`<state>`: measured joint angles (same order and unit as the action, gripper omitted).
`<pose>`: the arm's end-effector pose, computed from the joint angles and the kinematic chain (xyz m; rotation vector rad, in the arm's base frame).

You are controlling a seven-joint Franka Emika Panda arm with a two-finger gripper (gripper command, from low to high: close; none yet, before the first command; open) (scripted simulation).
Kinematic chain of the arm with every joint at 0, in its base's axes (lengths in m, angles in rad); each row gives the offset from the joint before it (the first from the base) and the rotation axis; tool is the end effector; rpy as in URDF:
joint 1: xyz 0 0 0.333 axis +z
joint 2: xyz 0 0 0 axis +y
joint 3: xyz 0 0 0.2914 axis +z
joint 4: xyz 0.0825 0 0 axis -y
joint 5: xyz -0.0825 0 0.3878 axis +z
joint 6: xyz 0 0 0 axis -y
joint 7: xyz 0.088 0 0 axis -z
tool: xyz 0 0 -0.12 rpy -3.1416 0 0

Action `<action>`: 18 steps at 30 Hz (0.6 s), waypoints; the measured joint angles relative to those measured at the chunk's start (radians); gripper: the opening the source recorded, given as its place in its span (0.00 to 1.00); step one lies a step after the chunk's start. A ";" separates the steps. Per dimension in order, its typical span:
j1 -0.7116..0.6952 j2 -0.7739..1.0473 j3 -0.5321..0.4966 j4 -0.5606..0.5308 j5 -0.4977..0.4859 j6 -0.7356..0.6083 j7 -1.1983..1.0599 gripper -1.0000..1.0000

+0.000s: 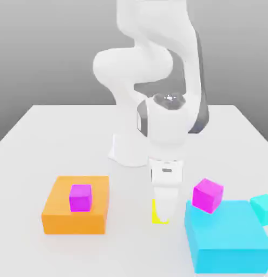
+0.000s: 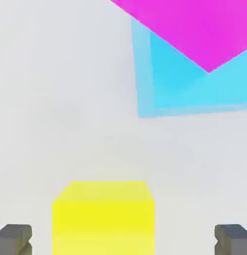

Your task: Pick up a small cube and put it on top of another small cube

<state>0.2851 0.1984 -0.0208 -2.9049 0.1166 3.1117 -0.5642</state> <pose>0.3156 0.0744 0.0988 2.9430 1.0950 0.0134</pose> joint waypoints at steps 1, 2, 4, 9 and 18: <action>-0.012 0.019 0.011 0.002 0.001 0.016 -0.003 0.50; -0.021 0.038 0.019 0.003 0.002 0.032 -0.006 0.50; -0.038 0.069 0.032 0.005 -0.001 0.057 -0.010 0.00; -0.038 0.069 0.032 0.005 -0.001 0.055 -0.009 0.00; 0.019 -0.054 -0.026 -0.007 -0.033 -0.046 0.028 0.00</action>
<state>0.3043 0.1446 -0.0470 -2.9124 0.0831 3.0654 -0.5364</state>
